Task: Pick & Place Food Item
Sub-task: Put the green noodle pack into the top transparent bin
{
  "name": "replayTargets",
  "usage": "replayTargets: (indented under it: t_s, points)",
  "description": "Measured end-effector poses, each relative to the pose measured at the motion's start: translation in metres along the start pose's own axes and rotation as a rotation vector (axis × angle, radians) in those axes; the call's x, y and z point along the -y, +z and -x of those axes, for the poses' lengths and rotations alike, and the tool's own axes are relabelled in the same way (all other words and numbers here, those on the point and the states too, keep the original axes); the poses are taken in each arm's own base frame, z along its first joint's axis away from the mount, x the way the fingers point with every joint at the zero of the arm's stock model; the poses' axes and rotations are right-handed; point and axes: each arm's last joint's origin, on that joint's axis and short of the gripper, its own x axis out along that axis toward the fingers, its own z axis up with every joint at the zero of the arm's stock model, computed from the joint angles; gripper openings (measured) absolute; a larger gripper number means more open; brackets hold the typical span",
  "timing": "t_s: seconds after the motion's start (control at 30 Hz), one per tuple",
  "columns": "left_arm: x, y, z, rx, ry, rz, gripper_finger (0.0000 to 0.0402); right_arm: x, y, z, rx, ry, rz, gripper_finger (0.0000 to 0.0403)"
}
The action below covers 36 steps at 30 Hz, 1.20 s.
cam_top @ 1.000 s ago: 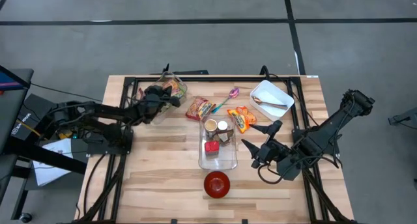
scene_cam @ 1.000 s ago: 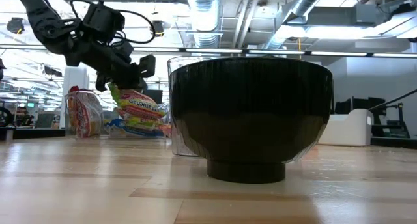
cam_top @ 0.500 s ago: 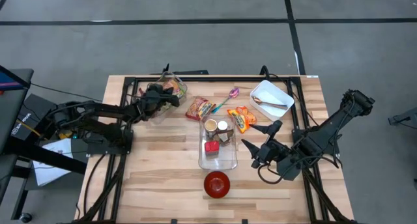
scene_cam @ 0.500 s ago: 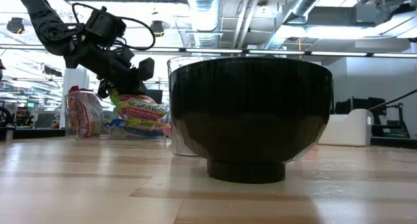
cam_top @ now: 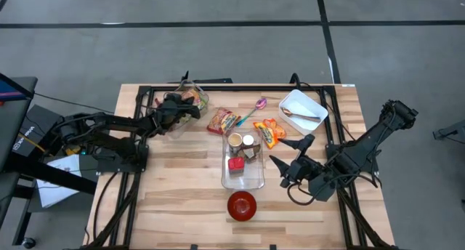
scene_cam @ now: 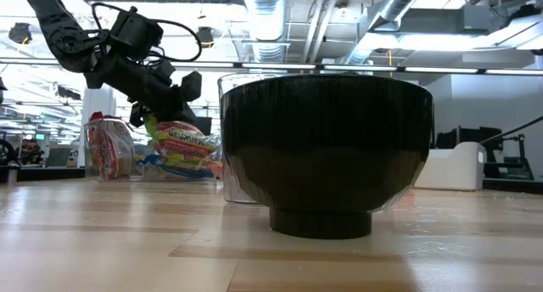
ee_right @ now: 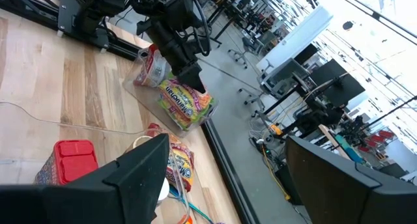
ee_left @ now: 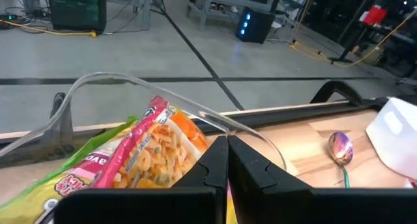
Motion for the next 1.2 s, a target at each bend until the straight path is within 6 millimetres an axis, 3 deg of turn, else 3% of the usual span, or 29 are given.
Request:
replayTargets:
  t_s: [0.27, 0.83, 1.2]
  points:
    - [-0.011, -0.005, -0.003, -0.062, 0.068, -0.037, 0.0, 0.0, 0.0, 0.0, 0.0, 0.0, 0.003, 0.0299]
    - [-0.007, -0.002, -0.004, -0.076, -0.032, 0.014, 0.0, 0.002, -0.002, -0.009, -0.02, 0.025, 0.001, 0.0299]
    - [0.002, 0.006, 0.0, 0.063, 0.005, -0.076, 0.002, 0.002, -0.002, -0.005, -0.02, -0.011, 0.018, 0.0299]
